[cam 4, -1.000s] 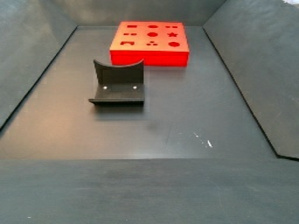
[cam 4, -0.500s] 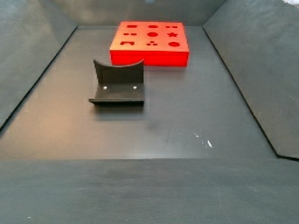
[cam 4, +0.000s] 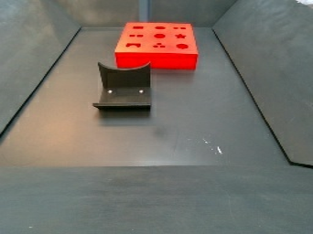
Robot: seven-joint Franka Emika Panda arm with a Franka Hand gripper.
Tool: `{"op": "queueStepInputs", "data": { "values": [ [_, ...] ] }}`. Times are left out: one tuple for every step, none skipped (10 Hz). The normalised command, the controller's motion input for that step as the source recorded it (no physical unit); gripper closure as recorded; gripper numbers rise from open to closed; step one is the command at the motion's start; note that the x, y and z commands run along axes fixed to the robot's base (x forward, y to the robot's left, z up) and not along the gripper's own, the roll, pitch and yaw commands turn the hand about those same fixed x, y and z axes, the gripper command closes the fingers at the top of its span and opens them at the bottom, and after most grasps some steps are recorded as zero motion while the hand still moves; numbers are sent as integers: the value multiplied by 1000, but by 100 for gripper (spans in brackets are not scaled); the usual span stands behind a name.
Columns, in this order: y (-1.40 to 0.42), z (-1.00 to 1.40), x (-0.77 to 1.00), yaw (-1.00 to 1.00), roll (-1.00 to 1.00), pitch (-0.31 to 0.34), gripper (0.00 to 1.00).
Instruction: Insert the arch object.
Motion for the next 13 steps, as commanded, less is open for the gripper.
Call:
{"op": "queueStepInputs", "data": {
  "values": [
    [180, -306, 440, -726, -89, 27, 100],
    [151, -286, 414, -774, -100, 0, 100],
    [131, -260, 417, -780, -113, 0, 100],
    [114, -226, 400, -794, -126, 0, 100],
    [106, -211, 391, -797, -129, 0, 100],
    [89, -177, 386, -797, -139, 0, 100],
    [60, -114, 360, -803, -154, 13, 100],
    [0, -14, 197, -886, -123, 43, 100],
    [0, 0, 129, -943, -114, 24, 100],
    [0, 0, 89, -966, -91, 27, 100],
    [0, 0, 63, -980, -79, 26, 100],
    [0, 0, 51, -991, -60, 13, 100],
    [0, 0, 54, -997, -47, 0, 100]
  ]
}}
